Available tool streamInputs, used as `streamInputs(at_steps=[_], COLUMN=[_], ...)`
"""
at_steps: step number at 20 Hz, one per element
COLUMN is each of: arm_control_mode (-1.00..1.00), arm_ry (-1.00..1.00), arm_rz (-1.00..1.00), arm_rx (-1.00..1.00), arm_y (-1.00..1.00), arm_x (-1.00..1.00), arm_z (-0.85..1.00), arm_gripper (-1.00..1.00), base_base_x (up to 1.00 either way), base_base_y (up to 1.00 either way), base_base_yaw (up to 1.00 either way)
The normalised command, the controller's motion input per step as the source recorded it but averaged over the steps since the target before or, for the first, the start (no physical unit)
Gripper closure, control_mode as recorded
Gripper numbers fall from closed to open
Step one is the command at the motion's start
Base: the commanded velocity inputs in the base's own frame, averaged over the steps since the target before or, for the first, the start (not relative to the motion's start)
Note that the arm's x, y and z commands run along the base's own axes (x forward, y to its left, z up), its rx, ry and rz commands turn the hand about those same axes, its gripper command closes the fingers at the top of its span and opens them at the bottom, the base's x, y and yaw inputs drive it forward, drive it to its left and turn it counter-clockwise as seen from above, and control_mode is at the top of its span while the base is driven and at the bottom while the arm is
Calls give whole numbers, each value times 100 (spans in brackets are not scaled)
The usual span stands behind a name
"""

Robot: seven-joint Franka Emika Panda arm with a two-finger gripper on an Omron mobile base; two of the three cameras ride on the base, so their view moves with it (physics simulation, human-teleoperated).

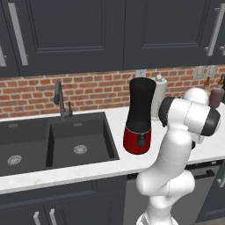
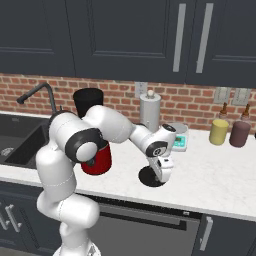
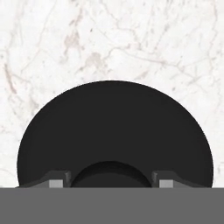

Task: Close the lid blender by securely placing the lid on top.

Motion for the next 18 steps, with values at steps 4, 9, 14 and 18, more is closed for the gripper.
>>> streamInputs(at_steps=[4,9,14,18], arm_control_mode=[-100,-100,-100,-100], arm_ry=[0,-1,-19,-18], arm_rz=[0,-1,0,0], arm_rx=[0,0,0,-1], arm_y=[0,0,0,0], arm_x=[0,1,-9,0], arm_z=[0,25,89,100], arm_gripper=[100,100,100,100], base_base_x=[0,0,0,0], base_base_y=[0,0,0,0], base_base_yaw=[0,0,0,0])
